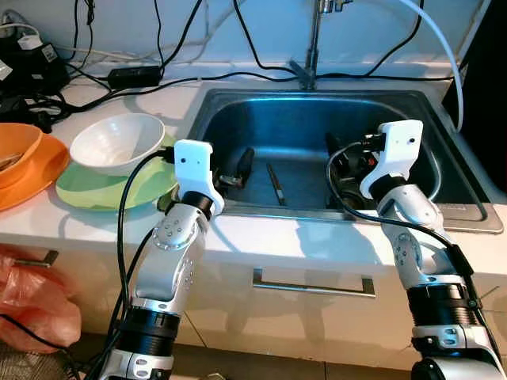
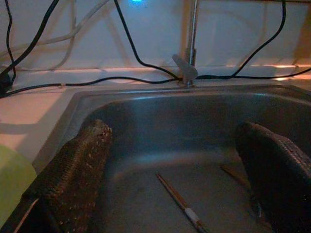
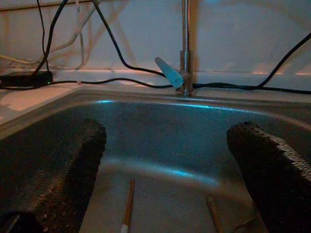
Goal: Kitchen organization
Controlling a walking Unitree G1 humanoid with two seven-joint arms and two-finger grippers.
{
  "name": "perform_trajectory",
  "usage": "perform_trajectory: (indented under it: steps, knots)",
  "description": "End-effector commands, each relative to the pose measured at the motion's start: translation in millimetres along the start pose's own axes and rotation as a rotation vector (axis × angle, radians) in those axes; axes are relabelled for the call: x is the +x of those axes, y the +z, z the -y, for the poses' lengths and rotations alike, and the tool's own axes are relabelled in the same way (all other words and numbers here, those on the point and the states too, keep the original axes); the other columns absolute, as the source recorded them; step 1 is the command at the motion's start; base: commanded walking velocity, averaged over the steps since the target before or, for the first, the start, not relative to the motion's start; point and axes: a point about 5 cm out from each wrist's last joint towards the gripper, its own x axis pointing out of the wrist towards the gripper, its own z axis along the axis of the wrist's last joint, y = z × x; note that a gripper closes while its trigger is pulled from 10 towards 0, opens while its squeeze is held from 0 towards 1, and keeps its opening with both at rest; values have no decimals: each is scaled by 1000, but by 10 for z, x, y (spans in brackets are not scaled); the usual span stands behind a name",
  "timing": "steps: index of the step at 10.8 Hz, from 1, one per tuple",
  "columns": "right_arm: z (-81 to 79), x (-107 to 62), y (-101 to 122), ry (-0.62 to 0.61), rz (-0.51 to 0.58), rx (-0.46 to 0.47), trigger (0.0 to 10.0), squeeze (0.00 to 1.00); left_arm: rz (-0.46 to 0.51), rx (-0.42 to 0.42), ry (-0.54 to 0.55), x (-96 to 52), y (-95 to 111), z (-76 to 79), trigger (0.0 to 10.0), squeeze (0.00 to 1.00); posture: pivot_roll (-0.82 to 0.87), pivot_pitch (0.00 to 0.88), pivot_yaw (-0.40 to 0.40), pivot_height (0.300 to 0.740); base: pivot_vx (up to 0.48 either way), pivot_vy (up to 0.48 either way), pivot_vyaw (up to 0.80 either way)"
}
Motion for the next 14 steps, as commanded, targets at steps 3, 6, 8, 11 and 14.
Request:
perform_trajectory:
  steps: [3, 6, 8, 11, 14]
  knots:
    - [-3, -16, 13, 3, -10, 2, 10000, 0, 4, 1, 0, 22, 40, -20, 10000, 0, 25, 28, 92, 740, -254, 0, 0]
    - [-2, -13, 14, -1, -15, 16, 10000, 0, -2, 7, -13, 32, 31, -13, 10000, 0, 27, 28, 93, 740, -327, 0, 0]
    - [-4, -27, -1, 0, -20, 18, 10000, 0, 2, 11, -14, 36, 38, -14, 10000, 0, 25, 28, 94, 740, -298, 0, 0]
    - [-13, -34, -12, 6, -22, 18, 10000, 0, 0, 11, -3, 54, 39, -61, 10000, 0, 24, 28, 93, 740, 0, 0, 0]
    - [-53, -57, -97, 23, -35, 20, 10000, 0, -75, -14, 2, 25, -160, -109, 10000, 0, 22, 19, 98, 740, 0, 0, 0]
